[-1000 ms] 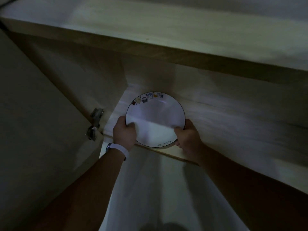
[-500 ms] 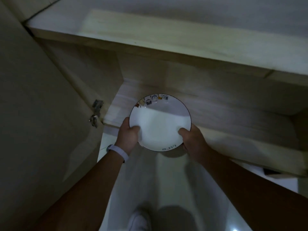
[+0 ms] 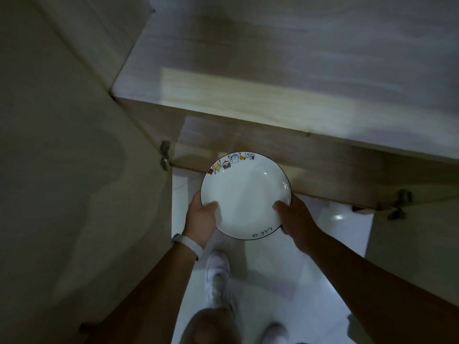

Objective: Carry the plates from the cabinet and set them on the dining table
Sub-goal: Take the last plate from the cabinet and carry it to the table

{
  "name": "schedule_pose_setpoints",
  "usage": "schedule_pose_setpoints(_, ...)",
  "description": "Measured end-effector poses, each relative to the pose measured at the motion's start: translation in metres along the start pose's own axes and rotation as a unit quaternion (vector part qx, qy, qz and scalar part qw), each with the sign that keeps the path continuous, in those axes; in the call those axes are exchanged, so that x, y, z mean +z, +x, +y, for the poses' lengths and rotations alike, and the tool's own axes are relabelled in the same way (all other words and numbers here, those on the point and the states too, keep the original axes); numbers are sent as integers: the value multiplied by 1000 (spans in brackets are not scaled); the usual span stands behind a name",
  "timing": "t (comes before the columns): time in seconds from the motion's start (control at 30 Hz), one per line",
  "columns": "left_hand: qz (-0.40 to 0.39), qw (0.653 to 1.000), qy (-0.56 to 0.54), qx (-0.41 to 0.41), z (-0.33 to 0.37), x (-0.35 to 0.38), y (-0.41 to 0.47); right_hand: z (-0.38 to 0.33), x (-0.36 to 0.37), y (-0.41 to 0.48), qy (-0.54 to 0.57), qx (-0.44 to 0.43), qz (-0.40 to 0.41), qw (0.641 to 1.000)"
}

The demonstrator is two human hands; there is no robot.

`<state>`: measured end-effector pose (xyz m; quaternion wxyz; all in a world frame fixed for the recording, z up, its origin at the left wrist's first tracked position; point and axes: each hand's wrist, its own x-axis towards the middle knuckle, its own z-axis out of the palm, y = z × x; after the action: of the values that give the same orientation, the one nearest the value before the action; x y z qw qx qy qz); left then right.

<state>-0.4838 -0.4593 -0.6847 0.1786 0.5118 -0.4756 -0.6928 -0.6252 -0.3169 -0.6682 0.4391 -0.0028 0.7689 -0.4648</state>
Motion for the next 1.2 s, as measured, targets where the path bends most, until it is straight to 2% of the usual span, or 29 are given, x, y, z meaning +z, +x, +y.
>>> schedule_pose_setpoints(0.3, 12, 1000, 15, -14, 89, -8, -119, -68, -30, -134, 9, -7, 6, 1000)
schedule_pose_setpoints(0.5, 0, 1000, 15, 20, 173, -6, -205, -128, -55, -228, 19, -43, 13, 999)
schedule_pose_setpoints(0.7, 4, 999, -27, 33, 247, 1, -290, -178, -80, -309, 66, -34, 29, 997)
schedule_pose_setpoints(0.93, 5, 997, -7, 76, 304, -4, -365, -232, -110, -393, 57, -95, 1, 994)
schedule_pose_setpoints(1.2, -61, 995, 1, 79, 350, -5, -416, -257, -131, -453, 122, -118, 3, 985)
